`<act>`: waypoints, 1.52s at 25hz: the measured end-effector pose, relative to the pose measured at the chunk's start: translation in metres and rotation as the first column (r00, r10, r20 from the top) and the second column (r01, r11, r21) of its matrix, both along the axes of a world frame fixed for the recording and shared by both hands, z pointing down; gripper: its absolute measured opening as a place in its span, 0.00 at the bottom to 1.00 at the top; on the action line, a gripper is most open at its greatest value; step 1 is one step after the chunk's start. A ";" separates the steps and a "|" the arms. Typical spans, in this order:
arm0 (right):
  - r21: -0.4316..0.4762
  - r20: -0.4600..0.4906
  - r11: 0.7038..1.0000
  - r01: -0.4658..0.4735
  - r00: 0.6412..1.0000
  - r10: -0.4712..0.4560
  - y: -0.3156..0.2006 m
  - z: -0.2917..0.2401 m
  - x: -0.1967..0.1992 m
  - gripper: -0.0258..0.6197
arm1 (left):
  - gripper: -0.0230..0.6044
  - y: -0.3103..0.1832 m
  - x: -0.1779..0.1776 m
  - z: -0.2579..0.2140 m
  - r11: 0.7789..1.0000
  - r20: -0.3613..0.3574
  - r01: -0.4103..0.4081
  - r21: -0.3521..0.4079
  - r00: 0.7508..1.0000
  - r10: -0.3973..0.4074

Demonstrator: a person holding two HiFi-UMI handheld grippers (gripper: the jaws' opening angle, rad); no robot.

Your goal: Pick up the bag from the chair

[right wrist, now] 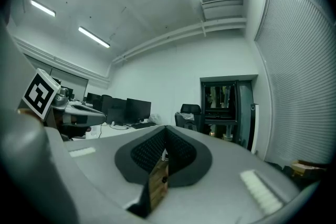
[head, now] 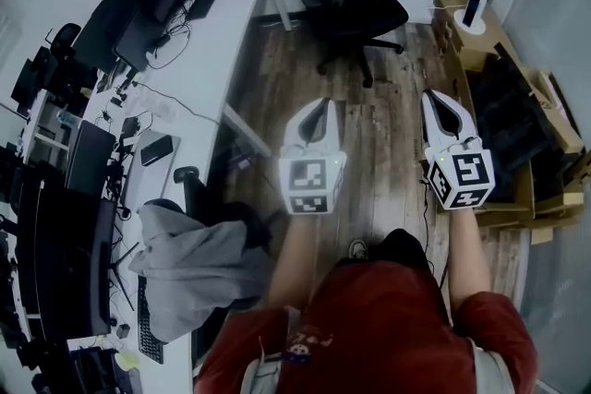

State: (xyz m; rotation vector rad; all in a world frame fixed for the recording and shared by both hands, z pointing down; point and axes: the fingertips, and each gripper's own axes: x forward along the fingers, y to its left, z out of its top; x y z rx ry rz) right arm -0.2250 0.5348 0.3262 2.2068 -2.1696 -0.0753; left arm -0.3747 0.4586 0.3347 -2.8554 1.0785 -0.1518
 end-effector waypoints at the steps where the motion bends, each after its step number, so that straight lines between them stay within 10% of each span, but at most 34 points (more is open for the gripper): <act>1: 0.000 -0.006 1.000 -0.006 1.000 0.006 -0.003 0.001 0.001 0.04 | 0.03 -0.003 0.001 0.000 1.000 -0.001 0.001 0.000 1.000 -0.001; 38: -0.029 0.081 0.999 0.023 0.997 -0.021 -0.321 0.016 0.298 0.04 | 0.03 -0.316 0.292 0.008 0.998 0.100 0.065 -0.011 0.993 -0.064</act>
